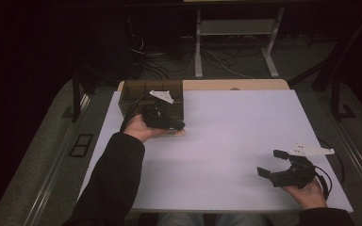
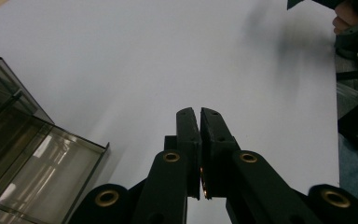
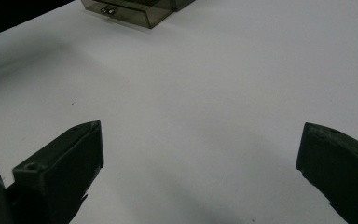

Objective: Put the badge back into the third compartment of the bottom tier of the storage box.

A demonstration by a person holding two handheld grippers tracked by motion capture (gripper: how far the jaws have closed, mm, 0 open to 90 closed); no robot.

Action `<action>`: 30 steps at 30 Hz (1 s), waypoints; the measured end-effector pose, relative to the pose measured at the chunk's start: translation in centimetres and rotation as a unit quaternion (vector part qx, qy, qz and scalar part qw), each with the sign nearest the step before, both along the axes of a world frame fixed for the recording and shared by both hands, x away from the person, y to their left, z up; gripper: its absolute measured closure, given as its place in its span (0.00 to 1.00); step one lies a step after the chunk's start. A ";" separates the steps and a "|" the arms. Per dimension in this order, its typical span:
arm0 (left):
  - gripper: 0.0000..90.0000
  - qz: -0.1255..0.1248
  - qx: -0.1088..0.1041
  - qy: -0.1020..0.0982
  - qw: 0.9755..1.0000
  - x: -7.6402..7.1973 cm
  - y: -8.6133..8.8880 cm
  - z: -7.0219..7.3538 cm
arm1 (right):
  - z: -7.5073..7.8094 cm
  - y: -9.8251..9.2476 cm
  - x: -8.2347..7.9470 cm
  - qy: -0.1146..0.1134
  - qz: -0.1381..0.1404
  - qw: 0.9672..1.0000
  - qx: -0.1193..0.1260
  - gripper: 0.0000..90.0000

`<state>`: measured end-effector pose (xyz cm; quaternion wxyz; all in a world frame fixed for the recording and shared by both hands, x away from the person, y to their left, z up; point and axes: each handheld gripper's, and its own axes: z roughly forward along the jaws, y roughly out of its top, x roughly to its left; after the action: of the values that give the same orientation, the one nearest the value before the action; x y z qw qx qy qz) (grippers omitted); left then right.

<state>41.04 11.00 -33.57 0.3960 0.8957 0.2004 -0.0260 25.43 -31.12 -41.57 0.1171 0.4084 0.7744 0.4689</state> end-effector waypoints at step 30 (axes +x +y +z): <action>0.96 0.079 -0.049 -0.004 0.996 2.7 3.3 -0.4 | -0.1 -0.1 0.0 0.002 -0.001 1.000 -0.002 0.00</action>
<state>43.79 14.28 -34.00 0.4407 0.8568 0.2678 -0.0005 25.45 -31.22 -41.64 0.1171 0.4096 0.7753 0.4662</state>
